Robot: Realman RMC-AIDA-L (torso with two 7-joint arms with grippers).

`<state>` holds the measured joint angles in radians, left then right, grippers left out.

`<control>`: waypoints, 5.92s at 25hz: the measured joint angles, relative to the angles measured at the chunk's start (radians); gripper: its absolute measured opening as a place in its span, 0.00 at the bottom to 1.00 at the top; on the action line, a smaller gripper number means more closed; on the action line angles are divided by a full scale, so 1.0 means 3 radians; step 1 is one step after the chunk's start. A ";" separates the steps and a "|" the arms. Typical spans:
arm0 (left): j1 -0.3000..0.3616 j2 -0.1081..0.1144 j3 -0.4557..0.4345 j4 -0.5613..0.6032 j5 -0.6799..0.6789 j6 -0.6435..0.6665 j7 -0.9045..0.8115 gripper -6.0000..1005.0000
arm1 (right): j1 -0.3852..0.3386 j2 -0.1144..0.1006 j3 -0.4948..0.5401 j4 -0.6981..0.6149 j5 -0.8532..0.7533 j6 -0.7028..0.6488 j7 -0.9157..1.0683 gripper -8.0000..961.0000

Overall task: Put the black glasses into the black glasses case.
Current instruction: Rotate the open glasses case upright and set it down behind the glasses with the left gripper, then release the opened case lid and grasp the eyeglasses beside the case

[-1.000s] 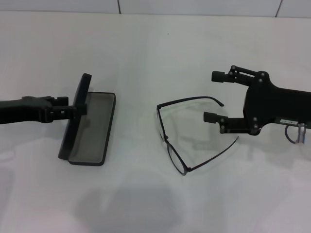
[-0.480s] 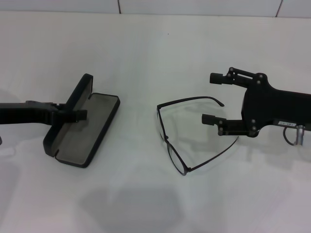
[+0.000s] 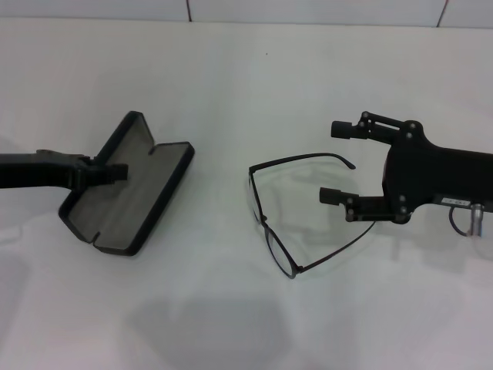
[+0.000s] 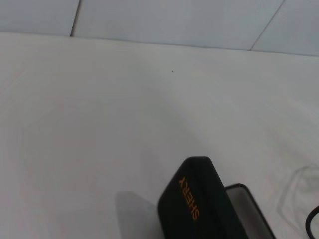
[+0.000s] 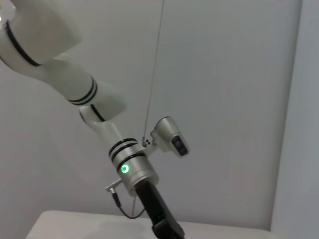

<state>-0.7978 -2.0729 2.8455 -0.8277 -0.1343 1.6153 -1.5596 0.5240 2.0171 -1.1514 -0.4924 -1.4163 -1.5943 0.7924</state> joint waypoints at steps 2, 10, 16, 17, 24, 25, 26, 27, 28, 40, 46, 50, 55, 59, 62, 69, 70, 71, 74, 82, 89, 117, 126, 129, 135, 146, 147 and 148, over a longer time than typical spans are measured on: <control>-0.0013 0.0001 0.0000 0.0000 -0.0002 -0.0009 0.0043 0.54 | -0.0002 0.0000 -0.0008 0.0000 -0.0004 -0.0040 -0.0044 0.86; -0.0132 0.0016 0.0003 -0.0002 -0.0003 -0.0170 0.0185 0.22 | -0.0029 -0.0028 -0.0229 -0.0018 -0.0050 -0.0196 -0.0177 0.86; -0.0387 0.0017 0.0005 0.0015 -0.0083 -0.0250 0.0542 0.21 | -0.0036 -0.0010 -0.0280 -0.0078 -0.0322 -0.0306 -0.0252 0.86; -0.0452 0.0017 0.0005 0.0042 -0.0124 -0.0302 0.0645 0.21 | -0.0037 -0.0007 -0.0289 -0.0079 -0.0343 -0.0318 -0.0260 0.86; -0.0948 0.0049 0.0006 0.0598 -0.0037 -0.0779 0.1758 0.21 | -0.0055 -0.0002 -0.0312 -0.0017 -0.0354 -0.0323 -0.0442 0.86; -0.1012 0.0030 0.0006 0.0649 0.0018 -0.0846 0.1877 0.21 | -0.0063 -0.0001 -0.0313 -0.0008 -0.0349 -0.0322 -0.0469 0.86; -0.1077 0.0001 0.0006 0.0707 0.0090 -0.0920 0.2013 0.21 | -0.0073 -0.0001 -0.0312 -0.0003 -0.0345 -0.0323 -0.0487 0.86; -0.1156 -0.0022 0.0006 0.0761 0.0131 -0.0975 0.2114 0.21 | -0.0090 0.0000 -0.0306 -0.0003 -0.0340 -0.0324 -0.0498 0.86; -0.1196 -0.0035 0.0006 0.0816 0.0159 -0.1019 0.2191 0.21 | -0.0104 0.0000 -0.0301 -0.0002 -0.0339 -0.0324 -0.0509 0.86; -0.1249 -0.0051 0.0003 0.1289 0.0236 -0.1277 0.2721 0.21 | -0.0192 0.0000 -0.0283 0.0000 -0.0331 -0.0331 -0.0529 0.86; -0.1211 -0.0049 0.0000 0.1442 0.0257 -0.1503 0.2799 0.21 | -0.0193 0.0005 -0.0284 0.0000 -0.0330 -0.0335 -0.0530 0.86; -0.1166 -0.0045 0.0000 0.1480 0.0341 -0.1479 0.2807 0.22 | -0.0193 0.0012 -0.0285 0.0000 -0.0330 -0.0336 -0.0530 0.86; -0.1150 -0.0044 0.0000 0.1496 0.0487 -0.1361 0.2807 0.26 | -0.0193 0.0015 -0.0296 0.0000 -0.0327 -0.0337 -0.0530 0.86; -0.1121 -0.0050 0.0000 0.1524 0.0496 -0.1341 0.2788 0.29 | -0.0215 0.0020 -0.0305 0.0000 -0.0326 -0.0346 -0.0522 0.86; -0.1119 -0.0050 0.0000 0.1542 0.0489 -0.1339 0.2713 0.32 | -0.0236 0.0020 -0.0297 0.0000 -0.0325 -0.0376 -0.0515 0.86; -0.1210 -0.0033 0.0000 0.1542 0.0633 -0.1174 0.2479 0.37 | -0.0272 0.0021 -0.0282 0.0006 -0.0292 -0.0373 -0.0515 0.86; -0.1202 -0.0030 0.0000 0.1534 0.0575 -0.1108 0.2492 0.38 | -0.0272 0.0020 -0.0282 0.0011 -0.0281 -0.0367 -0.0515 0.86; -0.1187 -0.0022 0.0000 0.1534 0.0500 -0.1038 0.2509 0.39 | -0.0273 0.0021 -0.0281 0.0020 -0.0259 -0.0358 -0.0517 0.86; -0.1046 0.0017 -0.0001 0.1533 0.0046 -0.0745 0.2590 0.43 | -0.0273 0.0020 -0.0278 0.0045 -0.0076 -0.0347 -0.0511 0.86; -0.0160 -0.0016 -0.0006 0.1789 -0.1565 -0.0211 0.2960 0.48 | -0.0267 -0.0023 -0.0278 -0.0317 0.0168 -0.0271 -0.0453 0.86; 0.0555 -0.0037 -0.0005 0.2154 -0.2503 -0.0106 0.2888 0.48 | -0.0109 -0.0010 -0.0313 -0.1361 -0.0441 0.0426 0.0593 0.86; 0.0466 -0.0050 -0.0005 0.2187 -0.2308 -0.0387 0.2836 0.49 | 0.1278 0.0017 -0.0986 -0.2907 -0.2860 -0.0417 0.6526 0.86; 0.0440 -0.0050 -0.0005 0.2151 -0.2315 -0.0442 0.2906 0.49 | 0.1528 0.0037 -0.1176 -0.2508 -0.2872 -0.0325 0.6823 0.86; 0.0460 -0.0050 -0.0005 0.2150 -0.2336 -0.0457 0.2906 0.49 | 0.1583 0.0037 -0.1118 -0.2352 -0.2814 -0.0274 0.6825 0.86; 0.0486 -0.0050 -0.0005 0.2174 -0.2341 -0.0510 0.2981 0.49 | 0.1838 0.0036 -0.1180 -0.1678 -0.2717 -0.0050 0.6824 0.86; 0.0472 -0.0057 -0.0005 0.2189 -0.2323 -0.0512 0.3040 0.49 | 0.1878 0.0036 -0.1523 -0.1393 -0.2549 0.0216 0.6823 0.86; 0.0471 -0.0058 -0.0005 0.2190 -0.2322 -0.0512 0.3041 0.49 | 0.1872 0.0036 -0.1578 -0.1383 -0.2523 0.0251 0.6823 0.86; 0.0470 -0.0058 -0.0005 0.2191 -0.2320 -0.0512 0.3042 0.49 | 0.1870 0.0036 -0.1620 -0.1377 -0.2505 0.0278 0.6823 0.86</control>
<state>-0.6568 -2.0904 2.8440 -0.1704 -0.8303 1.4617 -0.6471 1.0849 2.0279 -1.6374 -0.9057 -2.1679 -1.5110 2.8393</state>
